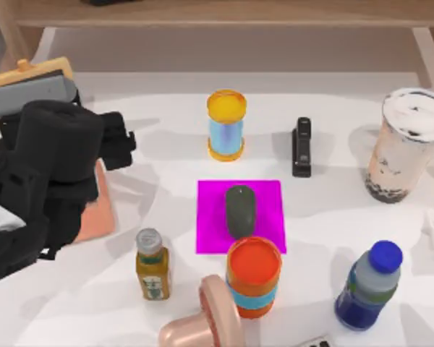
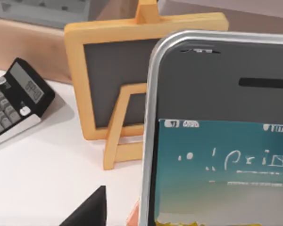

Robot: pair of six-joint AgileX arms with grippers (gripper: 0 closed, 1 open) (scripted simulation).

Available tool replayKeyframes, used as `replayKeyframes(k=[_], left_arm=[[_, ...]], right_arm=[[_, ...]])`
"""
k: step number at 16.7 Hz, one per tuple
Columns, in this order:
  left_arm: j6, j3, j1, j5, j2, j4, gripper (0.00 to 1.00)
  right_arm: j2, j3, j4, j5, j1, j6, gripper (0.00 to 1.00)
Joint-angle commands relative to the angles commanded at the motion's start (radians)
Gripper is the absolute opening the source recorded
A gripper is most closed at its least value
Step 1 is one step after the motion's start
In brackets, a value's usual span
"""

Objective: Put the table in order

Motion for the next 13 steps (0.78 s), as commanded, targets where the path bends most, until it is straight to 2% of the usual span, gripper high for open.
replayKeyframes(k=[6, 13], left_arm=[[-0.003, -0.002, -0.004, -0.003, -0.004, -0.004, 1.00], [-0.065, -0.059, -0.077, -0.062, -0.116, -0.101, 1.00]], right_arm=[[0.000, 0.000, 0.000, 0.000, 0.000, 0.000, 1.00], [0.000, 0.000, 0.000, 0.000, 0.000, 0.000, 1.00]])
